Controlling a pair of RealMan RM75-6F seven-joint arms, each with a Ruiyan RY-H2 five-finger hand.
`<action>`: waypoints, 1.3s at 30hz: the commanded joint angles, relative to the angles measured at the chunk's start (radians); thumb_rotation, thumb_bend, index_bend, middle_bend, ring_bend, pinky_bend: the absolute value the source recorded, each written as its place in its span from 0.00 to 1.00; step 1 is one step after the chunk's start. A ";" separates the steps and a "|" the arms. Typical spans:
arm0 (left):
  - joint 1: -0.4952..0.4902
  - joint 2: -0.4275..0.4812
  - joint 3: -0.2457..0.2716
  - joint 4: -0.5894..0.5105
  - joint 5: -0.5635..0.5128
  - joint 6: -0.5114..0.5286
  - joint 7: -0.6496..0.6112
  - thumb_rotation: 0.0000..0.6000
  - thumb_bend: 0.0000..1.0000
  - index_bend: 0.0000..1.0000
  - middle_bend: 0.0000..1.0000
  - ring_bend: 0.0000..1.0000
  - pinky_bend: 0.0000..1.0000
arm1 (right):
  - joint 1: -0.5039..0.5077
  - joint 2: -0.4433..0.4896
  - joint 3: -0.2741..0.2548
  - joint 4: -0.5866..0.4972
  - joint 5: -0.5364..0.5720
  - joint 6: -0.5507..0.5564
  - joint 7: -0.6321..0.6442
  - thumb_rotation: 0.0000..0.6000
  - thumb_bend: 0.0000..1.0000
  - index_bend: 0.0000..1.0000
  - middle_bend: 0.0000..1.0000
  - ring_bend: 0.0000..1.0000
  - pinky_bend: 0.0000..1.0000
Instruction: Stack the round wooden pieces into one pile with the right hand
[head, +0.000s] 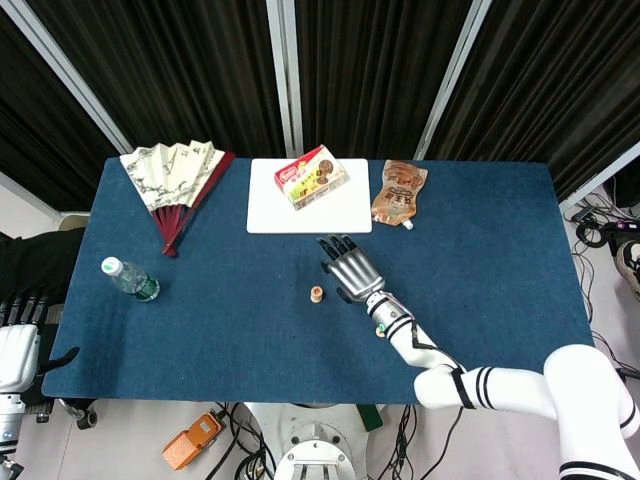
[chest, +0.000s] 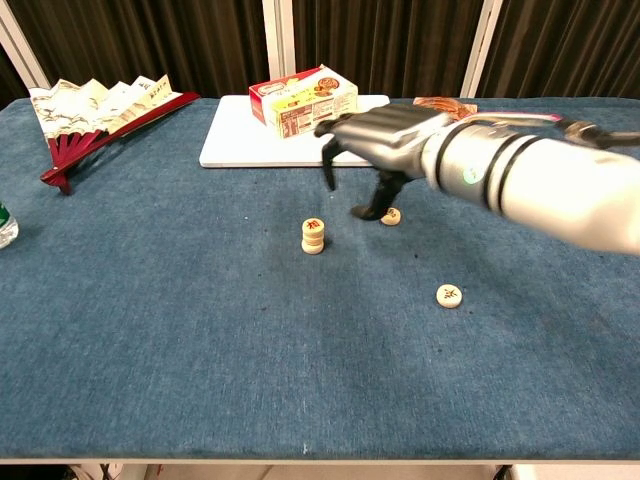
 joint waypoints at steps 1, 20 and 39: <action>-0.001 0.000 0.000 -0.001 0.001 -0.001 0.001 1.00 0.00 0.11 0.09 0.06 0.00 | -0.022 0.025 -0.016 0.005 0.017 0.004 0.006 1.00 0.41 0.44 0.10 0.09 0.15; -0.001 0.016 0.001 -0.035 0.001 0.003 0.034 1.00 0.00 0.11 0.09 0.06 0.00 | -0.020 -0.049 -0.016 0.179 0.032 -0.069 0.057 1.00 0.38 0.48 0.10 0.09 0.15; -0.002 0.014 -0.001 -0.024 -0.003 0.000 0.023 1.00 0.00 0.11 0.09 0.06 0.00 | -0.019 0.006 0.023 0.064 -0.036 -0.045 0.097 1.00 0.50 0.61 0.10 0.13 0.15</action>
